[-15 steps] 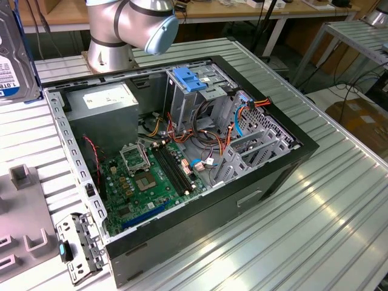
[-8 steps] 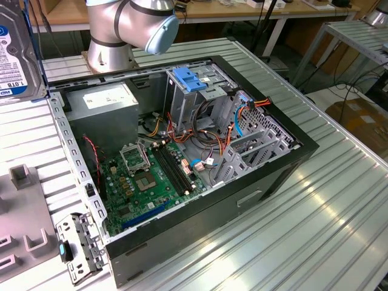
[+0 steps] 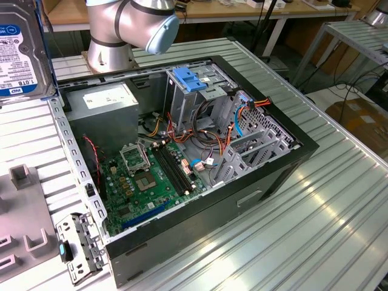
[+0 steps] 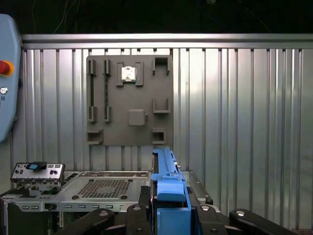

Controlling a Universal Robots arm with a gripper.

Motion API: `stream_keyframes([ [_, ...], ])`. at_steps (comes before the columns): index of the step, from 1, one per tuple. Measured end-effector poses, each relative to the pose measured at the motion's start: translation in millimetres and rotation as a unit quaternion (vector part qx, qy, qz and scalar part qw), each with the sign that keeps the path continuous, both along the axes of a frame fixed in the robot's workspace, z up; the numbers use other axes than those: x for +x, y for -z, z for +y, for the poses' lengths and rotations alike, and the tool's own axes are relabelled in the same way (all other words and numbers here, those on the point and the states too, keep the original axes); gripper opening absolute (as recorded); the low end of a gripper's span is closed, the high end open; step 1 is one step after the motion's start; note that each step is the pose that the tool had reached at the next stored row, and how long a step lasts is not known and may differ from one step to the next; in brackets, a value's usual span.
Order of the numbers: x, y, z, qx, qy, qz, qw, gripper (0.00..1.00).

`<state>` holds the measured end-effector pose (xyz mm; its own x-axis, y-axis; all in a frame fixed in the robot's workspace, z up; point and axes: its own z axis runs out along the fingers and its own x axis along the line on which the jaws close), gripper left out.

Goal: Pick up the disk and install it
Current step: 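Pick up the disk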

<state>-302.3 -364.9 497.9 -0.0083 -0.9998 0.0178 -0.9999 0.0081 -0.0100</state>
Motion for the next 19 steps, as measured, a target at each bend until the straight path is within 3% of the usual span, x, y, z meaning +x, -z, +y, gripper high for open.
stream_keyframes([
  [19,23.4,0.0,0.0,0.0,0.0,0.0,1.0,0.37],
])
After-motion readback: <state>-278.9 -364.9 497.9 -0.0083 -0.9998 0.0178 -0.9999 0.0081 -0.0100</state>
